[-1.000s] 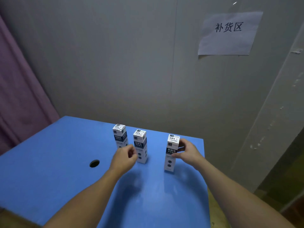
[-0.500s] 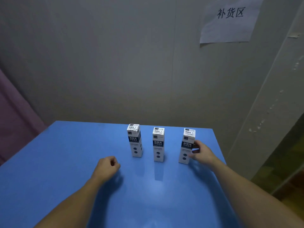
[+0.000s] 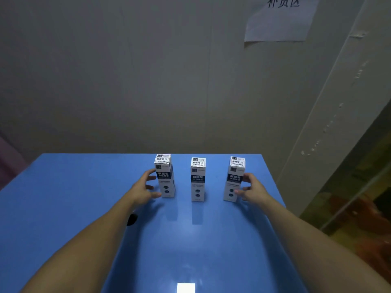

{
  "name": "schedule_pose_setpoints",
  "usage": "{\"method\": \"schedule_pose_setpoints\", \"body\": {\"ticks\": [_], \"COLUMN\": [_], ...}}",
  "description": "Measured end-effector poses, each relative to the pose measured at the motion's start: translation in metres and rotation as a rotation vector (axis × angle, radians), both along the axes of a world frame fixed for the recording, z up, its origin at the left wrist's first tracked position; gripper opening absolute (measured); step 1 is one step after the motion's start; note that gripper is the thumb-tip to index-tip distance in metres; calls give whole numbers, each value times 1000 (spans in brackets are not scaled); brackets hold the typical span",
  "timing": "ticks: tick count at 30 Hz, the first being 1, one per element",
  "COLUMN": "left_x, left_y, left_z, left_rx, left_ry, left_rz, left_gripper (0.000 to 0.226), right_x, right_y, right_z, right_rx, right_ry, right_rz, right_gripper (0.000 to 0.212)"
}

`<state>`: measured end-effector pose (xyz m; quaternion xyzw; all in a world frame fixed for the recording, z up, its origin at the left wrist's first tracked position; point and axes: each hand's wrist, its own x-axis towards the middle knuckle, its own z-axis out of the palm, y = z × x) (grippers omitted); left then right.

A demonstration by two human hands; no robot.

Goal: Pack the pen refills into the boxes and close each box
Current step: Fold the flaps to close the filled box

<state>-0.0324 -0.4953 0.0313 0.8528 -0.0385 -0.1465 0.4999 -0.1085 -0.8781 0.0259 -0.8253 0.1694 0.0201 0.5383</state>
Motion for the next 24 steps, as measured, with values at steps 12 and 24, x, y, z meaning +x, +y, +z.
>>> {"method": "schedule_pose_setpoints", "body": {"ticks": [12,24], "left_x": [3,4], "left_y": [-41,-72], "left_z": [-10,-13], "left_rx": [-112,-116], "left_ry": [-40,-31], "left_rz": [-15,-49], "left_gripper": [45,43], "right_x": [27,32], "right_y": [39,60], "right_z": [-7,-2], "right_rx": [49,96], "right_ry": [1,8], "right_rz": [131,189], "right_gripper": [47,46]}}
